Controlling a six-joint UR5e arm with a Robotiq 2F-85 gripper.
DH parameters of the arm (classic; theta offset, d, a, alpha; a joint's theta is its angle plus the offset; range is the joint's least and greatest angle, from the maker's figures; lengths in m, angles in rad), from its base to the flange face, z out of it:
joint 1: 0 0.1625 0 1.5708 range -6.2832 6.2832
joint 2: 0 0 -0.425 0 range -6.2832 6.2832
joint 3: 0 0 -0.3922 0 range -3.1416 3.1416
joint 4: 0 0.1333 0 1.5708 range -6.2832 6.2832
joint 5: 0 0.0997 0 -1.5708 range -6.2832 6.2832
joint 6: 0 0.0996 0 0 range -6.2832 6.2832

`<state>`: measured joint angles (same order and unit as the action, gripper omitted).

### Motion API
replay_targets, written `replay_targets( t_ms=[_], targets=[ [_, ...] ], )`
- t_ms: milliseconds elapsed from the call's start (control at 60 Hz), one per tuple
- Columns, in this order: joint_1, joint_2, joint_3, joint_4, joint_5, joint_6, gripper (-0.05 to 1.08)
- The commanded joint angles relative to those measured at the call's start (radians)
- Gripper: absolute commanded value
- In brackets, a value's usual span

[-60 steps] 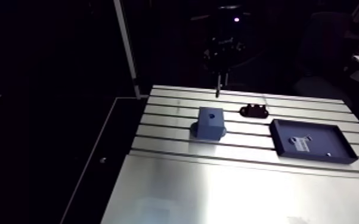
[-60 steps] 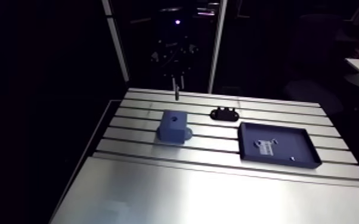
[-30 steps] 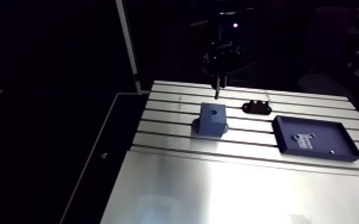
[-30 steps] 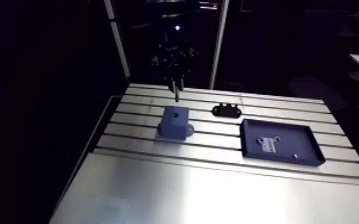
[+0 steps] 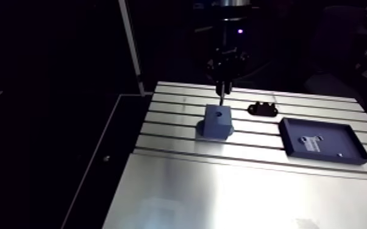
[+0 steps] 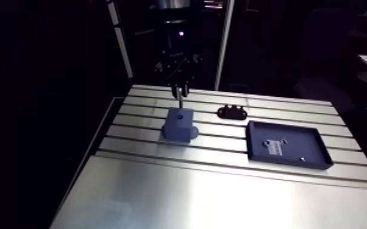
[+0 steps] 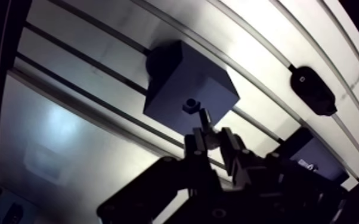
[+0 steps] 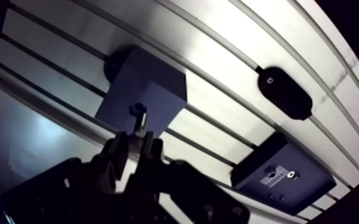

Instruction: Pick up the M10 bolt and insert it into the hex recess until seated.

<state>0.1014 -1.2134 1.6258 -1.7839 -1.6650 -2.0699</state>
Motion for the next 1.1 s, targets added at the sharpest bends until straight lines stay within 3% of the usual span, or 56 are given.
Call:
replay_targets(
  t_ms=[17, 1100],
  targets=[
    [0.001, -0.003, 0.014, -0.001, 0.001, 0.001, 0.73],
    [0.004, 0.001, 0.042, -0.033, 0.003, 0.001, 0.73]
  ],
)
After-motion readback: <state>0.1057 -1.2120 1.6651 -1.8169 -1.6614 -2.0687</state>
